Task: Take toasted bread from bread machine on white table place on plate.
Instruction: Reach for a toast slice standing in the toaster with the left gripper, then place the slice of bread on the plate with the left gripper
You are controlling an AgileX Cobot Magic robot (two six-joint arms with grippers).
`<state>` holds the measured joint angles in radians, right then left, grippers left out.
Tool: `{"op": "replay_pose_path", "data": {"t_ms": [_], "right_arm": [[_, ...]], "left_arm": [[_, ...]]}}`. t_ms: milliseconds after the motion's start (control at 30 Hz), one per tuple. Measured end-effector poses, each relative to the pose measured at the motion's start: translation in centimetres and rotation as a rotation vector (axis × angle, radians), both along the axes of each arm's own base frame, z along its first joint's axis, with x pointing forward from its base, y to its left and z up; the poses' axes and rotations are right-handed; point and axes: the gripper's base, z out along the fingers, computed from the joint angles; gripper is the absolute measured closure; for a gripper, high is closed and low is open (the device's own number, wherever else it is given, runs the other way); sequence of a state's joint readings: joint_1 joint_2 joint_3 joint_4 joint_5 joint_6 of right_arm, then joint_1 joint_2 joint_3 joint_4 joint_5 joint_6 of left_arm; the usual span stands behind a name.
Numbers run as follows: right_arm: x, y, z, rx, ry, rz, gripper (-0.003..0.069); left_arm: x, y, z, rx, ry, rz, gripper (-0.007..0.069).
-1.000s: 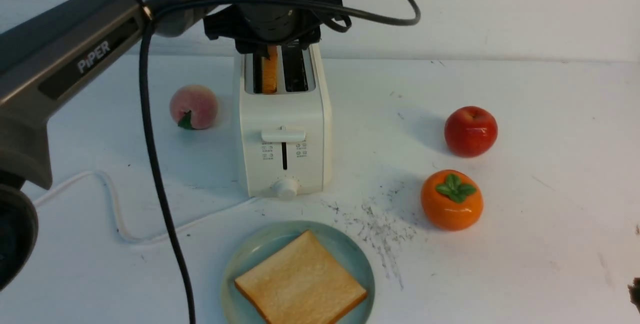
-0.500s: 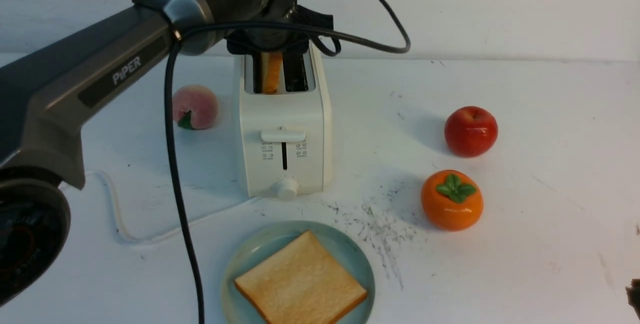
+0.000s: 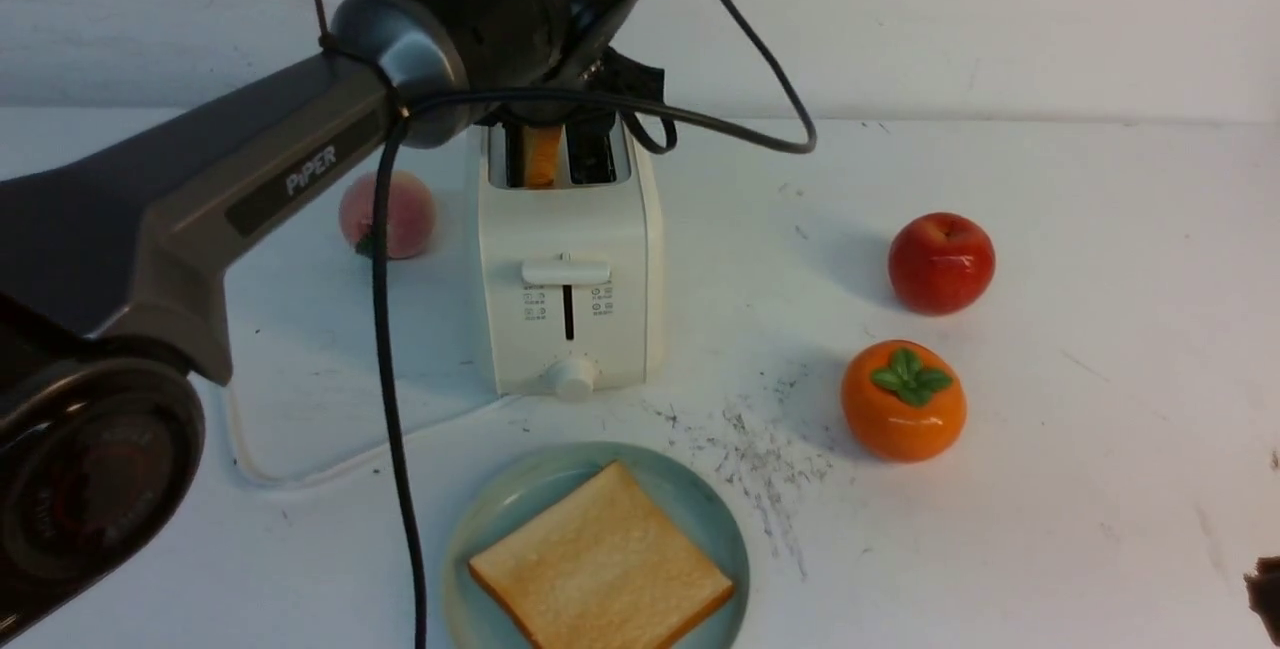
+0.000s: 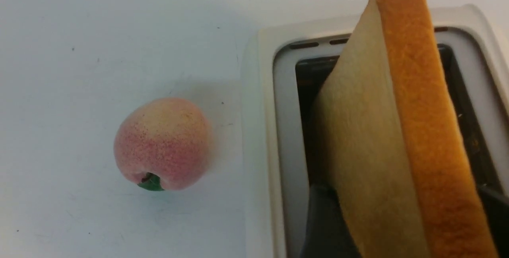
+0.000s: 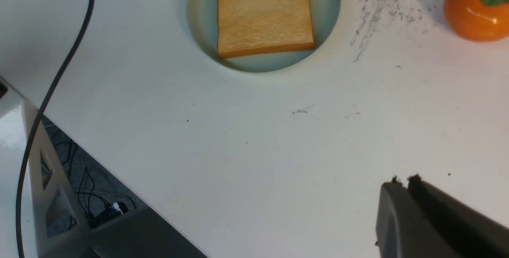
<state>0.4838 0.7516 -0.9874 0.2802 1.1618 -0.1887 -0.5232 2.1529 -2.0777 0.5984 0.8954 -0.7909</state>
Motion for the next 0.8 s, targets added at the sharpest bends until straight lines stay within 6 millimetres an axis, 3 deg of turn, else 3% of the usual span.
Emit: {"op": "replay_pose_path", "data": {"t_ms": [133, 167, 200, 233, 300, 433, 533, 567, 600, 667, 733, 800], "right_arm": [[0.0, 0.0, 0.0, 0.000, 0.000, 0.000, 0.0626], [0.0, 0.0, 0.0, 0.000, 0.000, 0.000, 0.0626], [0.0, 0.0, 0.0, 0.000, 0.000, 0.000, 0.0626], [0.0, 0.0, 0.0, 0.000, -0.001, 0.000, 0.0626], [0.0, 0.0, 0.0, 0.002, 0.000, 0.000, 0.0626], [-0.1, 0.1, 0.0, 0.014, 0.006, 0.005, 0.0626], [-0.2, 0.2, 0.1, 0.026, 0.013, 0.010, 0.0624], [-0.2, 0.2, 0.1, 0.026, 0.013, 0.010, 0.0624], [-0.2, 0.2, 0.1, 0.028, 0.014, 0.010, 0.0622], [-0.2, 0.2, 0.1, 0.029, 0.013, 0.010, 0.0622], [0.0, 0.3, 0.2, 0.038, -0.002, 0.005, 0.0617], [0.0, 0.3, 0.2, 0.042, -0.008, 0.003, 0.0616]], "left_arm": [[0.1, 0.0, -0.2, 0.010, 0.003, -0.003, 0.0245], [0.1, 0.0, -0.1, 0.027, -0.001, -0.016, 0.0318], [0.0, 0.0, 0.0, 0.029, -0.002, -0.018, 0.0318], [0.0, 0.0, 0.1, 0.040, -0.002, -0.028, 0.0370], [-0.3, 0.0, 0.7, 0.076, -0.009, -0.064, 0.0517], [-1.6, 0.3, 3.6, 0.081, -0.054, -0.096, 0.0529], [-4.2, 1.5, 9.4, 0.027, -0.173, -0.110, 0.0527], [-4.6, 1.7, 10.2, 0.019, -0.189, -0.109, 0.0527], [-6.8, 3.0, 13.8, -0.019, -0.261, -0.105, 0.0527], [-8.2, 3.8, 15.6, -0.040, -0.295, -0.099, 0.0527], [-12.7, 6.5, 20.5, -0.118, -0.360, -0.072, 0.0527], [-14.0, 7.3, 21.5, -0.141, -0.359, -0.062, 0.0527]]}}
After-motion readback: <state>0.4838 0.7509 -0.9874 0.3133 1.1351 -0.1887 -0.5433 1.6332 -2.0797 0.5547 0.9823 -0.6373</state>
